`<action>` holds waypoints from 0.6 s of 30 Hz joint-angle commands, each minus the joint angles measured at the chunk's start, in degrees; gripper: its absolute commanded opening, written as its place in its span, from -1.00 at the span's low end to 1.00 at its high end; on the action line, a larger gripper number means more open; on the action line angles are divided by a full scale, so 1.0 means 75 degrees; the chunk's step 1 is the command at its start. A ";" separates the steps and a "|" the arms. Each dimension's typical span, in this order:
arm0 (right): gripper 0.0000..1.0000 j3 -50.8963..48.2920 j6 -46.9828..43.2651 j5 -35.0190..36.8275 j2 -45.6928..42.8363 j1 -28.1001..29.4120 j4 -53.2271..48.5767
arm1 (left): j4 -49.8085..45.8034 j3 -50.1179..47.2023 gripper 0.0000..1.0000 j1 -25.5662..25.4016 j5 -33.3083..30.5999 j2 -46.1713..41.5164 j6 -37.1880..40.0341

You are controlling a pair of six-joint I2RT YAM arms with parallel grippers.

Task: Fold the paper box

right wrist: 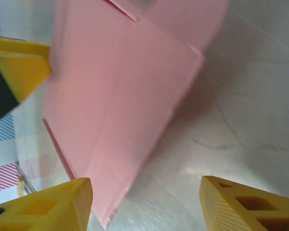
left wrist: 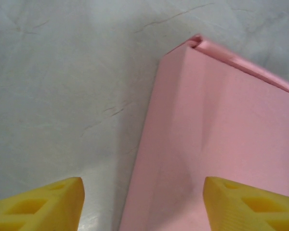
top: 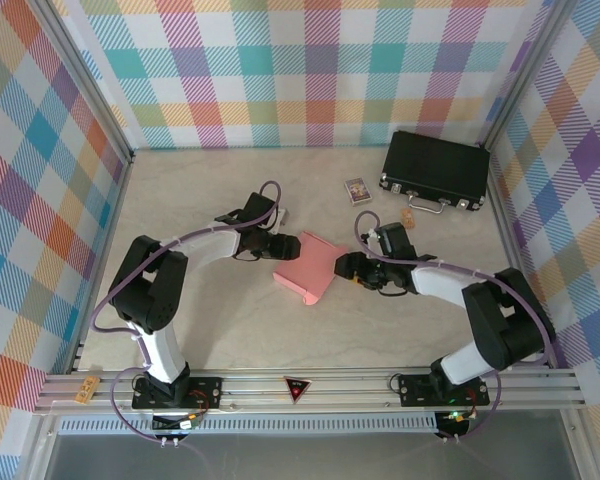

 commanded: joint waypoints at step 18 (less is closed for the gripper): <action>0.07 0.0177 0.0712 -0.1435 0.1230 0.0183 0.2433 | 0.1333 -0.1715 -0.26 -0.0525 -0.0128 -0.0984 -0.1886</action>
